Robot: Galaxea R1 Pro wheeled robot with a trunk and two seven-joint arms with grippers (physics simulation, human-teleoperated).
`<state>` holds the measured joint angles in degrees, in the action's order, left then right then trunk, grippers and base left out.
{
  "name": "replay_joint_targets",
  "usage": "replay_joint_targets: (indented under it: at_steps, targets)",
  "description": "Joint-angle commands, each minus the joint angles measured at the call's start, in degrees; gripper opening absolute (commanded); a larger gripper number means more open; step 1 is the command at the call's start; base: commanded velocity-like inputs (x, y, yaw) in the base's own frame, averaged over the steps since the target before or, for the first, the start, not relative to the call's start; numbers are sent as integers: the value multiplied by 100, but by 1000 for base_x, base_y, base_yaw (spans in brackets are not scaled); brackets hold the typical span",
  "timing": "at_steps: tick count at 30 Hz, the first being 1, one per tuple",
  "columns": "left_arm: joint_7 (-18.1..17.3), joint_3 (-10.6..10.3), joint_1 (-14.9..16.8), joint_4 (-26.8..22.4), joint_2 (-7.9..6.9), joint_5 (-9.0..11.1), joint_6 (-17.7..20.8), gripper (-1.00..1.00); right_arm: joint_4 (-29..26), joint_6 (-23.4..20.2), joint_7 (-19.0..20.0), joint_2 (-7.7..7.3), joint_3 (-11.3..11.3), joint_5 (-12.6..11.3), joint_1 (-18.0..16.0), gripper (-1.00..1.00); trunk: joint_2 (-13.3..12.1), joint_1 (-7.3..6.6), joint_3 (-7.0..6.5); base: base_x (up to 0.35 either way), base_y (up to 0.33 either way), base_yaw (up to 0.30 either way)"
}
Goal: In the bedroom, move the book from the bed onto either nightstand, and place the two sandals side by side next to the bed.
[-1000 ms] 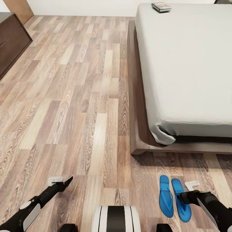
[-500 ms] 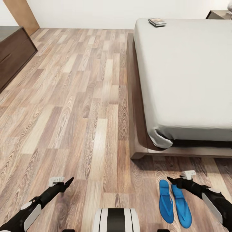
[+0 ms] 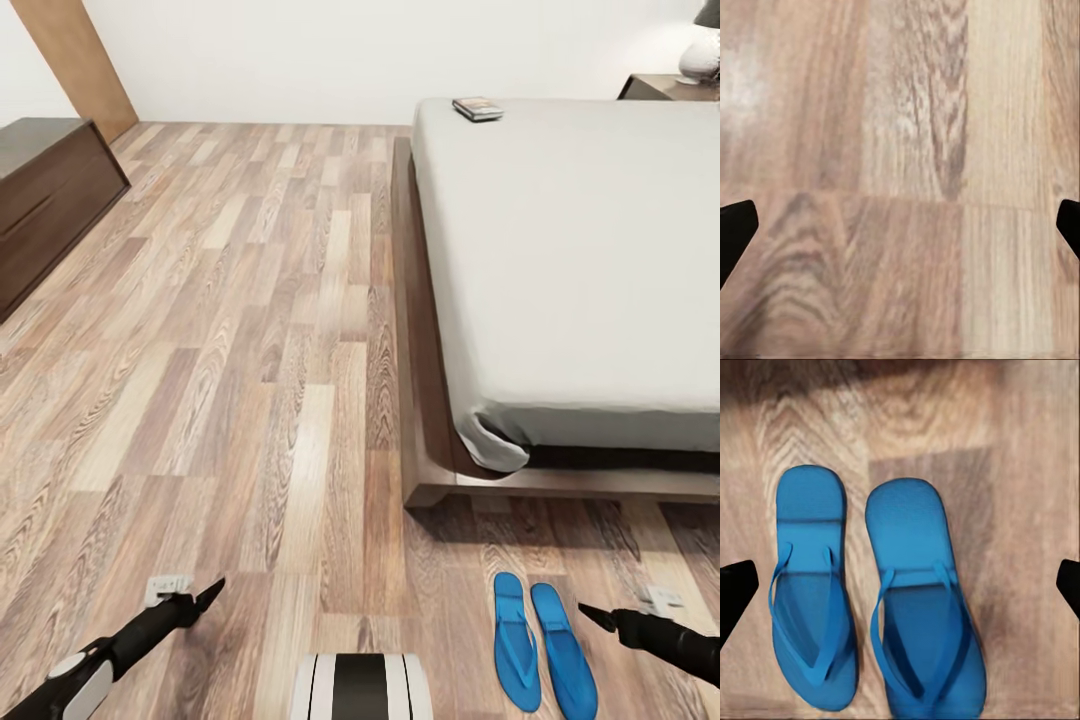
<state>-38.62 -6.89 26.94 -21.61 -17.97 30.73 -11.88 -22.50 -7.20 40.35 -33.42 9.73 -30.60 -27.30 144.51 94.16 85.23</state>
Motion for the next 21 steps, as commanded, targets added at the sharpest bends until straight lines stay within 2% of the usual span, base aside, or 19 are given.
replay_joint_targets:
  at_steps: [1, 6, 8, 14, 21]
  targets:
    - [-34, -48, 5, 75, -6, 41, -40, 100, 134, -48, 85, -5, 20, -65, -2, 100, 0, -3, -20, 0, 0, 0]
    - [-85, -45, 5, 586, -11, 37, -60, 100, 583, -27, 601, -6, 20, -61, 0, 100, -7, -16, -130, 0, 0, 0]
    - [-89, -43, 5, 687, -12, 38, -82, 100, 774, 16, 680, -7, 20, -62, 0, 100, -9, -21, -175, 0, 0, 0]
    - [-36, -37, 5, 801, -13, 43, -179, 100, 1046, 591, 744, 27, 28, -60, -3, 100, -17, -37, -308, 0, 0, 0]
    - [147, -38, 5, 815, -4, 54, -191, 100, 1075, 745, 738, 45, 29, -60, -3, 100, -27, -55, -463, 0, 0, 0]
